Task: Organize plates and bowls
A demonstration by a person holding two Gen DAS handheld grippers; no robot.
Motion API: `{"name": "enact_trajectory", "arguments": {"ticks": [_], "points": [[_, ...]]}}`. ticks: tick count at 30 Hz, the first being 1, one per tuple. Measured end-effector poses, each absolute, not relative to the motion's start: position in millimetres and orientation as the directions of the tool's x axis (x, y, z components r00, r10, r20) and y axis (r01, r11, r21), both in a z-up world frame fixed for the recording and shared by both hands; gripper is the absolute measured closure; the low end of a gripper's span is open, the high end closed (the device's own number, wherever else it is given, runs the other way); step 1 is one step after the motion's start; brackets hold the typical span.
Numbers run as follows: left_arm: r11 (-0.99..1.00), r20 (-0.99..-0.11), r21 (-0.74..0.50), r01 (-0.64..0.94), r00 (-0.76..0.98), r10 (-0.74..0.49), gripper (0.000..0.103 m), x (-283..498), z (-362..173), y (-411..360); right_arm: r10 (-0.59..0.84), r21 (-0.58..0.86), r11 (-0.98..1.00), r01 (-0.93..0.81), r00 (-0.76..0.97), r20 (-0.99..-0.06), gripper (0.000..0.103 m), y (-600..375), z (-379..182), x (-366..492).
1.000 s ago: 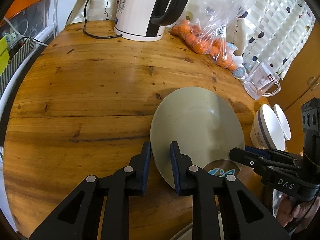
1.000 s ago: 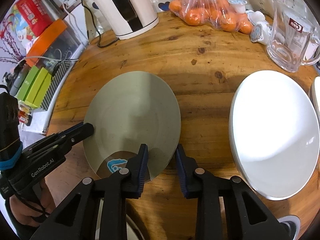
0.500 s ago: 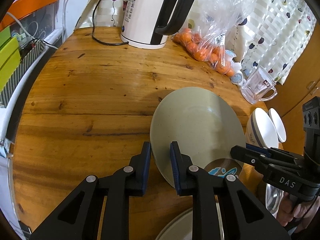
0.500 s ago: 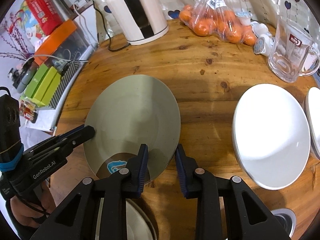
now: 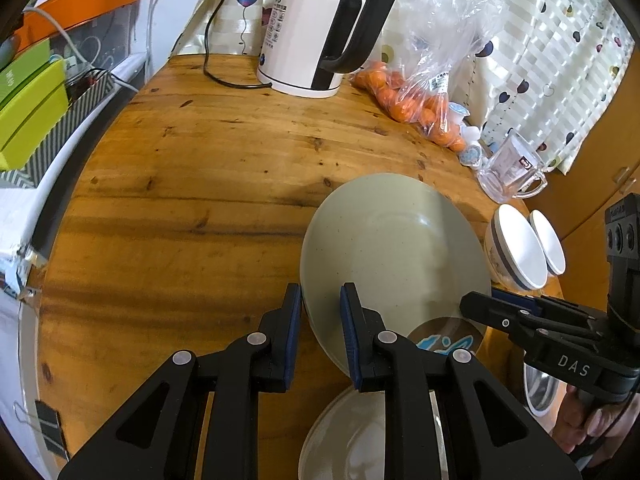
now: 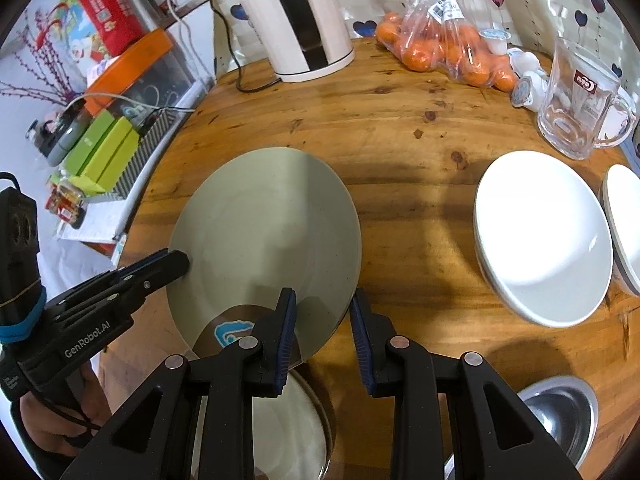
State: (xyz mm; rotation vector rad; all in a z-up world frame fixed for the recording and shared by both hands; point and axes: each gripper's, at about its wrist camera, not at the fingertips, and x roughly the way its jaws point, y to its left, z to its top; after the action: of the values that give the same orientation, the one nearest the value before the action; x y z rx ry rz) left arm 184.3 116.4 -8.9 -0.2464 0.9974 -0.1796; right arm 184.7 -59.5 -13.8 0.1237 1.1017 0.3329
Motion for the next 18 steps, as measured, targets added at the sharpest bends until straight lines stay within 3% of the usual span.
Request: {"name": "enact_trajectory", "arguments": {"ticks": [18], "points": [[0.959, -0.815, -0.284, -0.008, 0.528, -0.238, 0.082, 134, -13, 119, 0.332, 0.252, 0.936, -0.246, 0.371, -0.868, 0.076, -52, -19, 143]]}}
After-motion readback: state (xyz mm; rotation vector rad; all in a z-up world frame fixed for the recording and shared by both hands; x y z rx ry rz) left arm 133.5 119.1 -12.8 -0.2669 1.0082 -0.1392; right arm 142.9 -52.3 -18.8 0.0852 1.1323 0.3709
